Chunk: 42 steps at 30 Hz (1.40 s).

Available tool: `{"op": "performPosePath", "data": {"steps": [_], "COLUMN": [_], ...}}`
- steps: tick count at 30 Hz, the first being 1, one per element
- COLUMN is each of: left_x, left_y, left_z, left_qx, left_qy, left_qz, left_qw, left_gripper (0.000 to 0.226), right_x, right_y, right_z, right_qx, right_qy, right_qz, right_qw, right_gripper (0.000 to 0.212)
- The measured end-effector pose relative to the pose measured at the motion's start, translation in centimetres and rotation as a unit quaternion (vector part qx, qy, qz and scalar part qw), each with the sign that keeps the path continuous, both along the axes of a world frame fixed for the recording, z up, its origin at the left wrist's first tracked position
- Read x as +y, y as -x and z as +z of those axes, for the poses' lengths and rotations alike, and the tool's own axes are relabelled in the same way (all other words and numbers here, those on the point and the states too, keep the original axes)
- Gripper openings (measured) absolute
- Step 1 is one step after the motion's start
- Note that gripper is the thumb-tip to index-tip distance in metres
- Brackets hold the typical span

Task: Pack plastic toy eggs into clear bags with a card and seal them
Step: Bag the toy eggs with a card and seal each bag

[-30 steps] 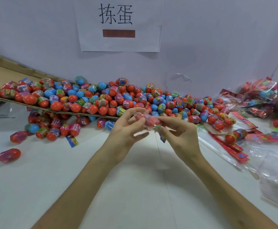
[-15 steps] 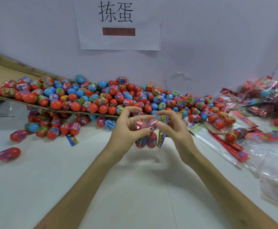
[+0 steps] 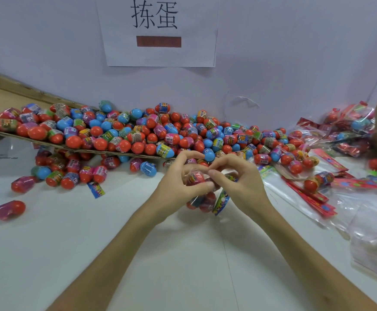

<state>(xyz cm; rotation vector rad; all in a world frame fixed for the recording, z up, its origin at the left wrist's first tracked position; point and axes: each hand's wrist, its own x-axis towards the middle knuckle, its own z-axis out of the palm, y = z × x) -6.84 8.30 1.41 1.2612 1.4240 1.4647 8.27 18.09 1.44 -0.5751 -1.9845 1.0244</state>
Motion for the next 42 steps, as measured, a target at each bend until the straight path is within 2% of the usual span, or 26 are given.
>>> {"op": "performPosePath", "data": {"steps": [3, 5, 9, 15, 17, 20, 24, 27, 29, 32, 39, 42], "left_x": [0.2, 0.3, 0.3, 0.1, 0.0, 0.0, 0.0, -0.1, -0.2, -0.1, 0.0, 0.1], "left_y": [-0.1, -0.1, -0.3, -0.5, -0.7, -0.7, -0.6, -0.8, -0.8, -0.8, -0.5, -0.5], "left_z": [-0.1, -0.3, -0.4, -0.2, -0.2, -0.1, -0.1, 0.1, 0.1, 0.0, -0.2, -0.4], "left_qx": [0.017, 0.028, 0.072, 0.098, 0.108, 0.132, 0.156, 0.166, 0.175, 0.190, 0.221, 0.229], "left_qy": [-0.001, 0.007, 0.007, -0.018, -0.025, -0.037, -0.056, -0.068, -0.075, -0.084, -0.080, -0.080], "left_qz": [0.037, 0.050, 0.091, 0.122, 0.117, 0.111, 0.102, 0.090, 0.090, 0.095, 0.102, 0.110], "left_qw": [0.999, 0.998, 0.993, 0.987, 0.987, 0.984, 0.981, 0.980, 0.978, 0.974, 0.967, 0.964], "left_gripper": [0.025, 0.014, 0.022, 0.017, 0.018, 0.018, 0.020, 0.024, 0.026, 0.021, 0.016, 0.012], "right_x": [-0.2, -0.3, -0.4, -0.3, 0.0, 0.3, 0.6, 1.1, 1.3, 1.5, 1.7, 1.8], "right_y": [0.1, 0.1, 0.3, 0.0, -0.1, -0.2, -0.3, -0.5, -0.7, -1.1, -1.5, -1.5], "right_z": [0.1, 0.0, -0.4, -0.4, -0.2, 0.2, 0.3, 0.3, 0.5, 0.6, 0.9, 0.8], "right_qx": [0.011, 0.014, -0.006, -0.007, -0.003, 0.012, -0.010, -0.016, -0.017, -0.045, -0.095, -0.114], "right_qy": [0.006, 0.012, 0.005, 0.007, 0.039, 0.114, 0.168, 0.216, 0.240, 0.230, 0.167, 0.109], "right_qz": [0.001, 0.005, 0.020, 0.066, 0.079, 0.094, 0.083, 0.103, 0.119, 0.137, 0.120, 0.111], "right_qw": [1.000, 1.000, 1.000, 0.998, 0.996, 0.989, 0.982, 0.971, 0.963, 0.962, 0.974, 0.981], "right_gripper": [0.012, 0.016, 0.021, 0.010, 0.010, 0.026, 0.013, 0.028, 0.028, 0.013, 0.012, 0.003]}}
